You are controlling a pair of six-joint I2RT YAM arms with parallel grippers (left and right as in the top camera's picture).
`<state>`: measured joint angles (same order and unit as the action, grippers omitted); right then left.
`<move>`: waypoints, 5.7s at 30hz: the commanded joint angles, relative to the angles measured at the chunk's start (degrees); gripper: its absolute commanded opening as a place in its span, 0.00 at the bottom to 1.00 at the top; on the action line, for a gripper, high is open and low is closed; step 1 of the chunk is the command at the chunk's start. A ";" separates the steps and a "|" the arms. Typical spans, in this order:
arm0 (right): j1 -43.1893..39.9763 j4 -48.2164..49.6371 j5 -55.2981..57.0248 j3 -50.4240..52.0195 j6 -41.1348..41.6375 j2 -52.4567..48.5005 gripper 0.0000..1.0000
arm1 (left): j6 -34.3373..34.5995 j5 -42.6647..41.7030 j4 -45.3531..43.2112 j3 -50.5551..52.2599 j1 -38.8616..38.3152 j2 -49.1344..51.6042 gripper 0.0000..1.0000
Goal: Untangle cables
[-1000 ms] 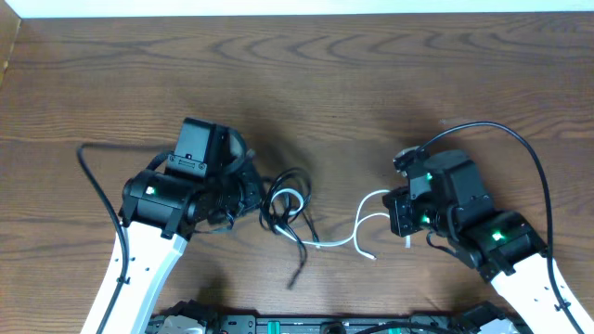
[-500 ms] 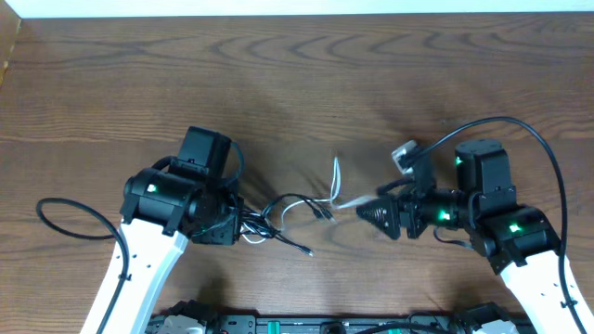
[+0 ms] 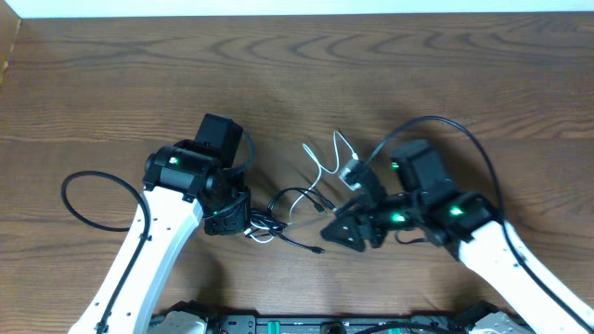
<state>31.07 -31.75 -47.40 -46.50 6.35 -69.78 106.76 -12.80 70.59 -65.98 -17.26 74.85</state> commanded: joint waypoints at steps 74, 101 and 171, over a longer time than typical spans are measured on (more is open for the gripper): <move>34.60 22.75 76.39 0.50 31.89 -17.42 0.01 | 7.34 -13.60 -7.96 -0.90 2.12 3.61 0.07; 33.79 7.67 48.30 0.50 17.11 6.51 0.01 | 3.82 5.99 -7.50 3.78 4.98 8.02 0.07; 26.58 26.51 25.75 0.68 9.33 -10.60 0.01 | -2.56 -1.51 -3.87 3.72 5.70 7.87 0.07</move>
<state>57.91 -5.21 -16.62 -45.67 17.06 -84.14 104.51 -15.97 66.67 -62.26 -12.34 83.22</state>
